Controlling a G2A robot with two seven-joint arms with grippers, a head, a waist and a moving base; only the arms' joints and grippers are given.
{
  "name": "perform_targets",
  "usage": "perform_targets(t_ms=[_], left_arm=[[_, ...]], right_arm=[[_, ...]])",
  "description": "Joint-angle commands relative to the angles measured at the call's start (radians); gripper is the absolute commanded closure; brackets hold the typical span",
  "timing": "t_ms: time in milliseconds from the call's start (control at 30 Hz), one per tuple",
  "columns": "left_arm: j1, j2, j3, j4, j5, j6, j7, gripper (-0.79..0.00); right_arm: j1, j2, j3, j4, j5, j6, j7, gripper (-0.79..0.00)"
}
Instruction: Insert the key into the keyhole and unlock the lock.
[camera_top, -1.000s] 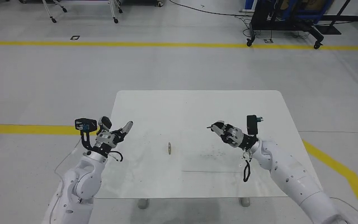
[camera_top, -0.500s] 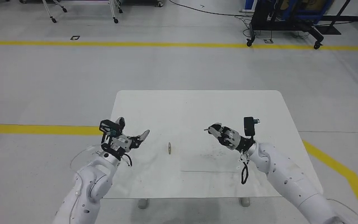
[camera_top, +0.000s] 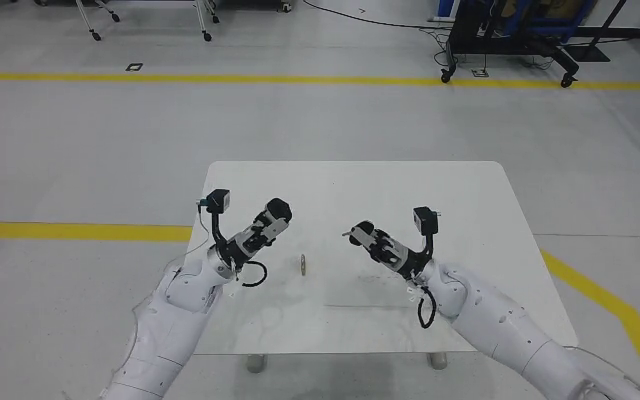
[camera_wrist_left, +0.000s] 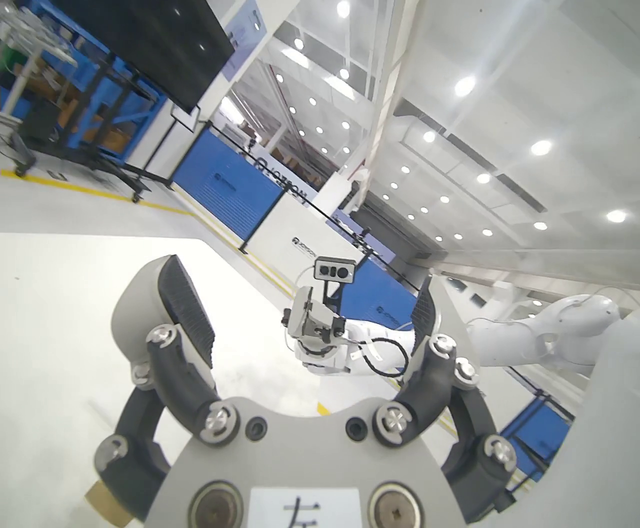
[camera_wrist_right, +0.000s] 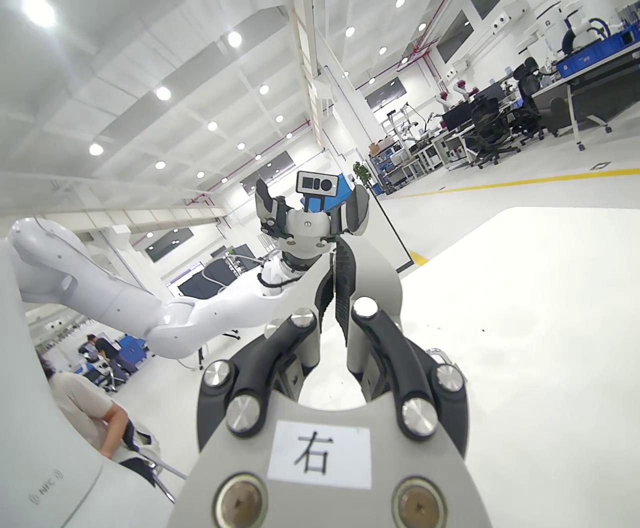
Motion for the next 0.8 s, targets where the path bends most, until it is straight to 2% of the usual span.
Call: perform_targets(t_ms=[0, 67, 133, 400, 533, 767], left_arm=[[-0.034, -0.001, 0.027, 0.042, -0.093, 0.031, -0.085, -0.785], [-0.072, -0.003, 0.053, 0.089, -0.118, 0.028, -0.159, -0.779], [-0.088, -0.007, 0.073, 0.111, -0.096, 0.012, -0.168, -0.779], [-0.131, -0.021, 0.152, 0.124, -0.089, -0.053, -0.228, -0.782], [-0.141, -0.022, 0.168, 0.140, -0.118, -0.055, -0.244, -0.733], [-0.157, -0.024, 0.192, 0.157, -0.138, -0.055, -0.272, -0.539]], right_arm=[[0.008, 0.001, -0.009, -0.006, 0.067, 0.000, 0.031, 0.000], [0.015, 0.002, -0.015, -0.010, 0.133, 0.000, 0.079, 0.000], [0.018, 0.002, -0.018, -0.014, 0.175, 0.000, 0.123, 0.000], [0.042, -0.025, -0.025, 0.030, 0.271, 0.000, 0.286, 0.000], [0.045, -0.042, -0.017, 0.060, 0.299, 0.000, 0.334, 0.000], [0.040, -0.067, 0.012, 0.084, 0.319, 0.000, 0.408, 0.000]])
